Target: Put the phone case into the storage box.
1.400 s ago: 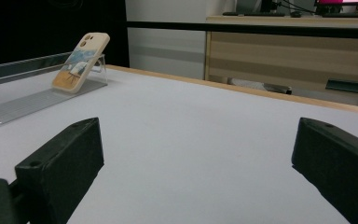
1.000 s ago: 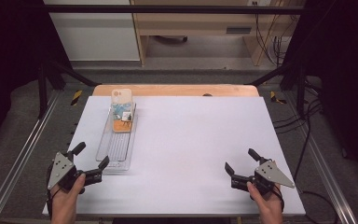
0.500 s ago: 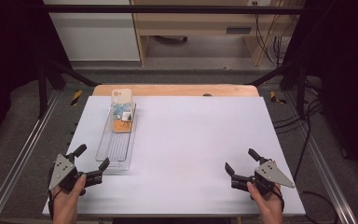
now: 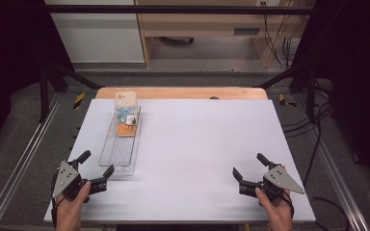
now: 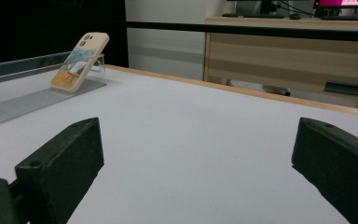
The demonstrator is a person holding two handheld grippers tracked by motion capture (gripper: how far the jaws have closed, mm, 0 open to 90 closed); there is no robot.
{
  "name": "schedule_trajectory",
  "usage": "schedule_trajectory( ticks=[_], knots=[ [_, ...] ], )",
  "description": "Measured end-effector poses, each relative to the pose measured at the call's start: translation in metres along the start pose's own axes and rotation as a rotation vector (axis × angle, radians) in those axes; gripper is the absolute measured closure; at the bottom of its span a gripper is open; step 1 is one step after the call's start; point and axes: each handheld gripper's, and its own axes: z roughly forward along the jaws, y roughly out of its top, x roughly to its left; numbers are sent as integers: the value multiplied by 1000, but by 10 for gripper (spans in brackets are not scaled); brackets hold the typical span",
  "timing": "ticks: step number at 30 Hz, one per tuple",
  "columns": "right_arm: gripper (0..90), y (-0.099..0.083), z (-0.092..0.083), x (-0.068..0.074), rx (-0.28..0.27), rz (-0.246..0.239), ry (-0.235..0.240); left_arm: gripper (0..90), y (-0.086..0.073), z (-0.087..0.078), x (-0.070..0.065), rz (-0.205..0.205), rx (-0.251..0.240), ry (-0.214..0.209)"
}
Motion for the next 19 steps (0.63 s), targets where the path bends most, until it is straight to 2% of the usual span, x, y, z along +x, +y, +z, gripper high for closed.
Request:
schedule_trajectory(
  ticks=[11,17,19],
  knots=[
    [24,-1,0,-1,-7,-25,-9,12,-5,0,0,-17,2,6],
    [24,-3,0,-4,-29,-46,-24,12,-4,-1,3,-42,-23,7],
    [24,-3,1,-5,-32,-50,-34,12,-4,0,4,-54,-26,-5]
  ],
)
